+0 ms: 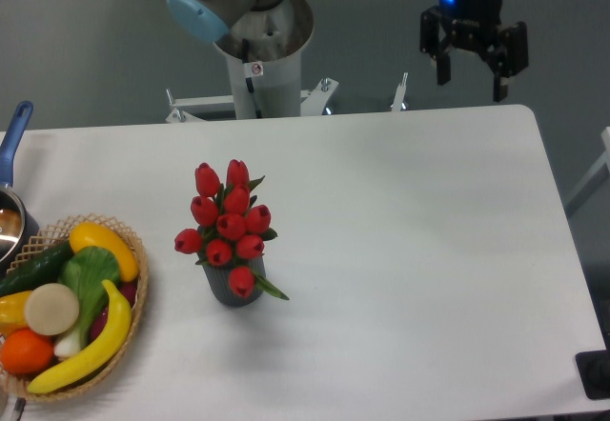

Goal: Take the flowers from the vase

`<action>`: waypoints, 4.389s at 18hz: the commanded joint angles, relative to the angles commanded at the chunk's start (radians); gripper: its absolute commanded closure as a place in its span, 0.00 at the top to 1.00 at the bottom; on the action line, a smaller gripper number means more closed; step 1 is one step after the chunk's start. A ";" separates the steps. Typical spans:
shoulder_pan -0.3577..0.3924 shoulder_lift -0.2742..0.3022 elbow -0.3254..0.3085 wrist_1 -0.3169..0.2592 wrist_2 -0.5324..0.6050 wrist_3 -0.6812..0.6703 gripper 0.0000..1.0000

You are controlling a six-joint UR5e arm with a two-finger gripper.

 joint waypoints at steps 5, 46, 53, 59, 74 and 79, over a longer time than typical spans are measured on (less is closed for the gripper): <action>-0.006 0.002 -0.002 -0.008 0.000 -0.003 1.00; -0.245 -0.212 -0.130 0.244 -0.483 -0.423 1.00; -0.256 -0.230 -0.192 0.244 -0.662 -0.371 1.00; -0.264 -0.225 -0.244 0.242 -0.765 -0.374 1.00; -0.344 -0.271 -0.229 0.244 -0.784 -0.374 1.00; -0.360 -0.296 -0.204 0.244 -0.792 -0.376 1.00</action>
